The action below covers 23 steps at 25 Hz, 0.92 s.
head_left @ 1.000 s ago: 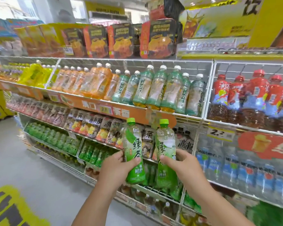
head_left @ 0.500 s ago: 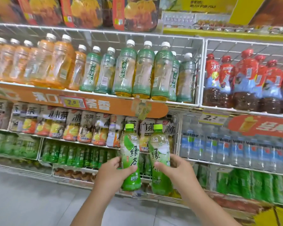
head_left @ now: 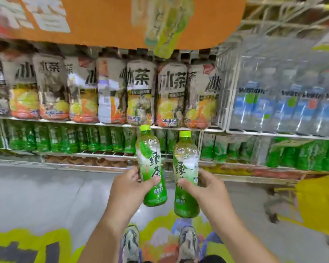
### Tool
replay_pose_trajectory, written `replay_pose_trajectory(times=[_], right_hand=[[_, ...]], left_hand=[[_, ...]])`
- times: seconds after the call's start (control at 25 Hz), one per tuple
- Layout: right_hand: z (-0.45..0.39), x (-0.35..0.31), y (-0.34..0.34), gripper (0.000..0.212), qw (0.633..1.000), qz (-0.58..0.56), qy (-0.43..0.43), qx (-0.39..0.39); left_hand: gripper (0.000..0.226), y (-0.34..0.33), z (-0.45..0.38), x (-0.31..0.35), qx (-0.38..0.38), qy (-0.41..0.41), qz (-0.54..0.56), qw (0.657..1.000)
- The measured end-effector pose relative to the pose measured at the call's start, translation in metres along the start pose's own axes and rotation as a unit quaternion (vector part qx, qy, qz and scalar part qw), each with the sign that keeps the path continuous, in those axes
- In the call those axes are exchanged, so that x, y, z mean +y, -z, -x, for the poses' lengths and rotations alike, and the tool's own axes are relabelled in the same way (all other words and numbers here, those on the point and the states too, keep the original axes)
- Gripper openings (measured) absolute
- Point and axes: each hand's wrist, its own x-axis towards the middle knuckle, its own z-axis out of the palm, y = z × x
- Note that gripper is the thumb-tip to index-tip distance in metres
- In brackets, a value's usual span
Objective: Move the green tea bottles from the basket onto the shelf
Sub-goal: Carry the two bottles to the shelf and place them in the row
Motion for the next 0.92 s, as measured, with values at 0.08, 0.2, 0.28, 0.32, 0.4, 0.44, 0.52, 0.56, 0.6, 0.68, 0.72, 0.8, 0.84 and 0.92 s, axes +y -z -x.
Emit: replay_pose_trajectory(times=[0.08, 0.2, 0.28, 0.32, 0.4, 0.44, 0.52, 0.56, 0.6, 0.68, 0.72, 0.8, 0.84, 0.92], right_hand=[[-0.023, 0.03, -0.019, 0.027, 1.0, -0.009, -0.016, 0.013], [-0.06, 0.065, -0.044, 0.023, 0.999, -0.019, -0.03, 0.031], [-0.086, 0.083, -0.057, 0.023, 0.998, -0.032, -0.037, 0.044], [-0.1, 0.091, -0.062, 0.022, 0.997, -0.037, -0.038, 0.05], [-0.131, 0.106, -0.068, 0.02, 0.997, -0.035, -0.033, 0.058], [-0.146, 0.113, -0.071, 0.019, 0.997, -0.033, -0.028, 0.063], [-0.178, 0.125, -0.073, 0.021, 0.997, -0.022, -0.013, 0.078], [-0.192, 0.129, -0.074, 0.025, 0.996, -0.017, -0.006, 0.082], [-0.205, 0.132, -0.076, 0.033, 0.996, -0.014, -0.003, 0.086], [-0.229, 0.135, -0.079, 0.037, 0.995, -0.007, -0.008, 0.095], [-0.24, 0.135, -0.079, 0.029, 0.996, -0.007, -0.005, 0.094], [-0.263, 0.135, -0.08, 0.023, 0.995, -0.007, -0.003, 0.095], [-0.273, 0.132, -0.081, 0.03, 0.996, 0.002, -0.001, 0.093], [-0.294, 0.127, -0.085, 0.05, 0.996, 0.048, -0.002, 0.081]], left_hand=[[0.025, -0.003, -0.031, -0.021, -0.003, 0.004, -0.009, 1.0], [0.022, -0.008, -0.081, -0.052, -0.009, 0.006, -0.032, 0.999], [0.022, -0.011, -0.112, -0.07, 0.005, 0.0, -0.049, 0.999], [0.022, -0.013, -0.128, -0.078, 0.01, -0.005, -0.063, 0.998], [0.021, -0.018, -0.16, -0.095, 0.015, -0.023, -0.091, 0.996], [0.021, -0.02, -0.175, -0.103, 0.018, -0.03, -0.103, 0.994], [0.021, -0.026, -0.201, -0.113, 0.031, -0.04, -0.123, 0.991], [0.021, -0.029, -0.212, -0.116, 0.043, -0.046, -0.129, 0.99], [0.021, -0.031, -0.224, -0.12, 0.053, -0.051, -0.13, 0.989], [0.029, -0.038, -0.243, -0.12, 0.066, -0.061, -0.127, 0.988], [0.05, -0.042, -0.253, -0.119, 0.072, -0.073, -0.143, 0.984], [0.079, -0.05, -0.275, -0.117, 0.078, -0.083, -0.177, 0.978], [0.082, -0.054, -0.284, -0.114, 0.077, -0.082, -0.178, 0.978], [0.071, -0.062, -0.302, -0.113, 0.08, -0.083, -0.163, 0.98]])
